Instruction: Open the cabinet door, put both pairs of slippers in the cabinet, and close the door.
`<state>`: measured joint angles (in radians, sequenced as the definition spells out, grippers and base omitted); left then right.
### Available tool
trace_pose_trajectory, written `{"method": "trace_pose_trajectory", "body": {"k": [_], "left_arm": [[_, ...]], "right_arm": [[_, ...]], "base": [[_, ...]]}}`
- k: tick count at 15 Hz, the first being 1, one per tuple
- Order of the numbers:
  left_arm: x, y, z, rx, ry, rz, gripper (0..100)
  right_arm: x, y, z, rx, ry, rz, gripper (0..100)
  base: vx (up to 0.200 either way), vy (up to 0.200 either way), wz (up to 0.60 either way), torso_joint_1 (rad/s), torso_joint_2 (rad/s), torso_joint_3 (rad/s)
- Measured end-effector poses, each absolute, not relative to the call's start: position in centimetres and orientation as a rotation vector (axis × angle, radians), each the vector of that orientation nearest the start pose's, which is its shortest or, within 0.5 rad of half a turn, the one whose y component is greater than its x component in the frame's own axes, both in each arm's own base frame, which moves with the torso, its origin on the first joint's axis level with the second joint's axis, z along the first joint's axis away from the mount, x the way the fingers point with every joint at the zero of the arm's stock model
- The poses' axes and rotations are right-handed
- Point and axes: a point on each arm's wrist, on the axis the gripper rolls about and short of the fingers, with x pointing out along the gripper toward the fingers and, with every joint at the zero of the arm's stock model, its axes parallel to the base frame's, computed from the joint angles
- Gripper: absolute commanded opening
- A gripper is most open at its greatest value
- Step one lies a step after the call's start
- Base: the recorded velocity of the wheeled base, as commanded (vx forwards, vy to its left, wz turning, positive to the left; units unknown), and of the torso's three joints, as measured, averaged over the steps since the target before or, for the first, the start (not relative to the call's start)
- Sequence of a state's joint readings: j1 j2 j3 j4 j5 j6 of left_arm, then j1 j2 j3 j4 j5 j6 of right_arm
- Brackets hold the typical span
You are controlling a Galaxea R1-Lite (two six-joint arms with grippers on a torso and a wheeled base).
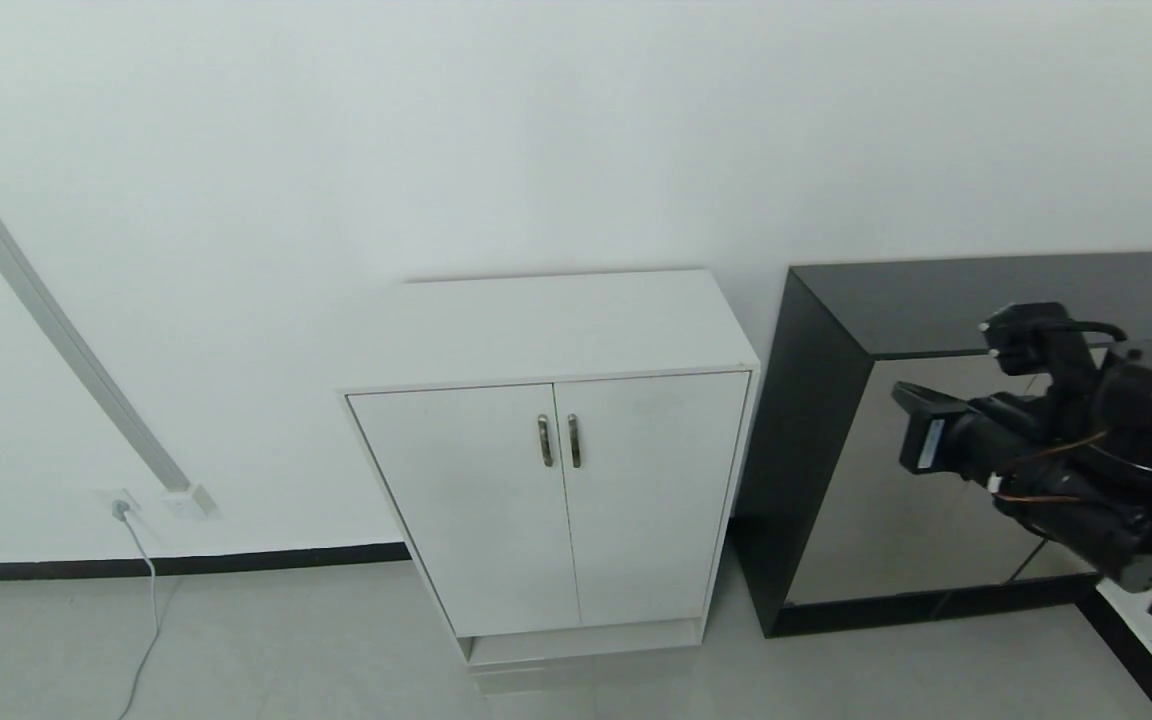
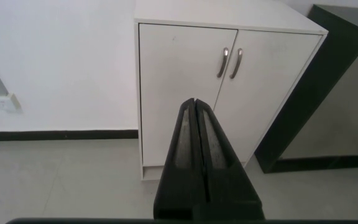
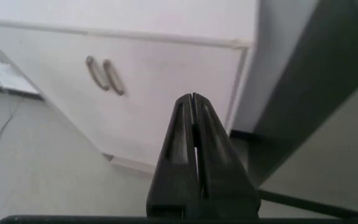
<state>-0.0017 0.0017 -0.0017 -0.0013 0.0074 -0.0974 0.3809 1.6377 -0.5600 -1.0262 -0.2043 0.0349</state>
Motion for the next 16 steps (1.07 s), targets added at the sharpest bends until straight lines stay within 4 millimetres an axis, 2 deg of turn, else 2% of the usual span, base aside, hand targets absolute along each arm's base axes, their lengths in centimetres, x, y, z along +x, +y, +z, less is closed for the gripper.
{"method": "trace_pose_trajectory", "body": {"k": [2,4,7,9,12,14,16], "left_arm": [[-2.3,0.0,7.6,-0.098,-0.002,0.006,0],[-2.3,0.0,7.6,-0.098,-0.002,0.006,0],[-2.3,0.0,7.6,-0.097,-0.002,0.005,0],[-2.3,0.0,7.6,-0.095,-0.002,0.006,0],[-2.3,0.0,7.6,-0.095,-0.002,0.006,0],[-2.3,0.0,7.6,-0.096,-0.002,0.005,0],[-2.3,0.0,7.6,-0.099,-0.002,0.006,0]], "right_arm": [[23.4,6.6,17.4,0.013,0.085,0.079,0],[21.2,4.6,16.8,0.012,0.109,0.024,0],[17.7,3.6,15.6,0.016,0.140,0.086,0],[15.7,4.1,14.7,0.018,0.165,0.212,0],[14.5,5.6,14.2,0.052,0.188,0.332,0],[15.3,7.2,14.3,0.072,0.208,0.403,0],[17.0,9.5,14.3,0.088,0.239,0.465,0]], "base": [[0.000,0.000,0.00,0.000,0.00,0.000],[0.000,0.000,0.00,0.000,0.00,0.000],[0.000,0.000,0.00,0.000,0.00,0.000],[0.100,0.000,0.00,-0.001,0.00,-0.001],[0.200,0.000,0.00,-0.004,0.00,0.002],[0.200,0.000,0.00,0.015,0.00,-0.002],[0.000,0.000,0.00,0.000,0.00,0.000]]}}
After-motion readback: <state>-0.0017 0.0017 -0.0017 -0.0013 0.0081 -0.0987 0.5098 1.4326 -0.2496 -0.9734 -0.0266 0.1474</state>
